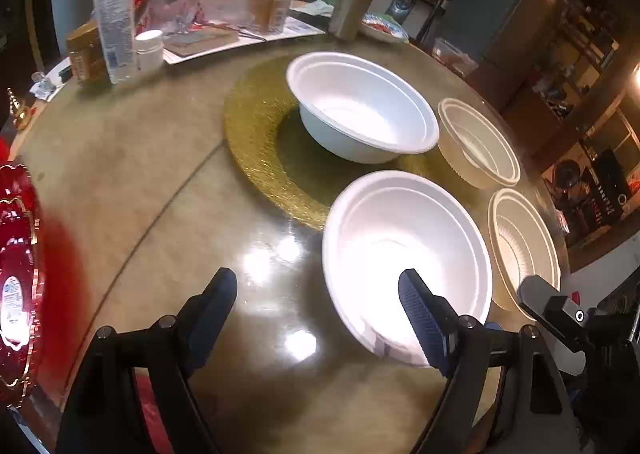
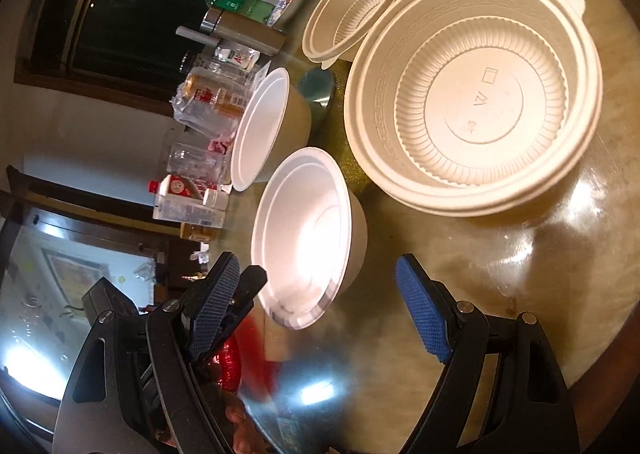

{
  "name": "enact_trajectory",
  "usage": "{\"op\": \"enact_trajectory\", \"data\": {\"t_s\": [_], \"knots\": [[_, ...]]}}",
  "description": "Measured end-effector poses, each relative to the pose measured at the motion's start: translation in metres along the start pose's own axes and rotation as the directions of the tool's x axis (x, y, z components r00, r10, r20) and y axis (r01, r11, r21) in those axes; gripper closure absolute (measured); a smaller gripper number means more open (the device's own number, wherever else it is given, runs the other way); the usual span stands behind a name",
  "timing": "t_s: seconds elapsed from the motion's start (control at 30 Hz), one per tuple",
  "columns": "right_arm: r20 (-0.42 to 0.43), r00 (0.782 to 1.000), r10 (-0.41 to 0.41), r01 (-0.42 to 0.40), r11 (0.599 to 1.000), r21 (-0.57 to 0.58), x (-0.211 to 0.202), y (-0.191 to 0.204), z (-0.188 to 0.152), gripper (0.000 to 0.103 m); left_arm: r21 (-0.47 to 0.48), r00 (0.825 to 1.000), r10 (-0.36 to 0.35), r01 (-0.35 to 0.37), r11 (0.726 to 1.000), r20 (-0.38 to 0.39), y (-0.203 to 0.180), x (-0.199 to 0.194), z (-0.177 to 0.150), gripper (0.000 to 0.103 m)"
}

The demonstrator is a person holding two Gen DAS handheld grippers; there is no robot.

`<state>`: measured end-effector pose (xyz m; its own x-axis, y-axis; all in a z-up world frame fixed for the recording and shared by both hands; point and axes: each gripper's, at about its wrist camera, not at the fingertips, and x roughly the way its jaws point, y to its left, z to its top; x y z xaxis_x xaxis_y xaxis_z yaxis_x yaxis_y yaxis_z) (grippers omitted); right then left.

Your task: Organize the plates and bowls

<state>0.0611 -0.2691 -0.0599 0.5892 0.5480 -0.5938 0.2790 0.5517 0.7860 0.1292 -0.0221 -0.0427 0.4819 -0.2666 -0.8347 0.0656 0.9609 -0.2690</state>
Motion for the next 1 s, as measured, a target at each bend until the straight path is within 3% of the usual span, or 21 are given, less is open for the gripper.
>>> {"op": "enact_trajectory", "data": {"t_s": [0.33,0.4,0.5,0.6,0.63,0.7,0.73,1.0], "knots": [[-0.001,0.999,-0.054,0.054,0.998,-0.023,0.013,0.002,0.004,0.022,0.007,1.000,0.022,-0.022,1.000,-0.004,-0.007,0.015,0.001,0.020],[0.004,0.997,-0.080,0.081,0.996,-0.041,0.015,0.004,0.006,0.031,0.017,0.999,0.039,-0.039,0.999,0.010,-0.008,0.015,0.001,0.022],[-0.015,0.993,-0.114,0.114,0.993,-0.044,0.023,0.004,0.008,0.048,0.029,0.998,0.057,-0.057,0.998,0.005,-0.010,0.019,0.002,0.039],[-0.015,0.989,-0.146,0.145,0.988,-0.047,0.027,0.003,0.008,0.075,0.055,0.995,0.096,-0.095,0.994,-0.021,-0.013,0.028,0.002,0.065],[-0.013,0.989,-0.147,0.146,0.988,-0.048,0.027,0.002,0.007,0.080,0.062,0.995,0.099,-0.097,0.993,-0.031,-0.013,0.031,0.002,0.076],[-0.009,0.989,-0.151,0.150,0.986,-0.067,0.027,0.004,0.005,0.083,0.075,0.995,0.092,-0.090,0.993,-0.025,-0.015,0.030,0.001,0.087],[-0.005,0.987,-0.162,0.162,0.984,-0.074,0.027,0.006,0.003,0.087,0.086,0.995,0.095,-0.093,0.992,-0.021,-0.018,0.029,0.000,0.088],[0.030,0.988,-0.152,0.154,0.980,-0.122,0.018,0.018,-0.009,0.089,0.100,0.993,0.117,-0.117,0.988,0.005,-0.016,0.017,-0.007,0.089]]}}
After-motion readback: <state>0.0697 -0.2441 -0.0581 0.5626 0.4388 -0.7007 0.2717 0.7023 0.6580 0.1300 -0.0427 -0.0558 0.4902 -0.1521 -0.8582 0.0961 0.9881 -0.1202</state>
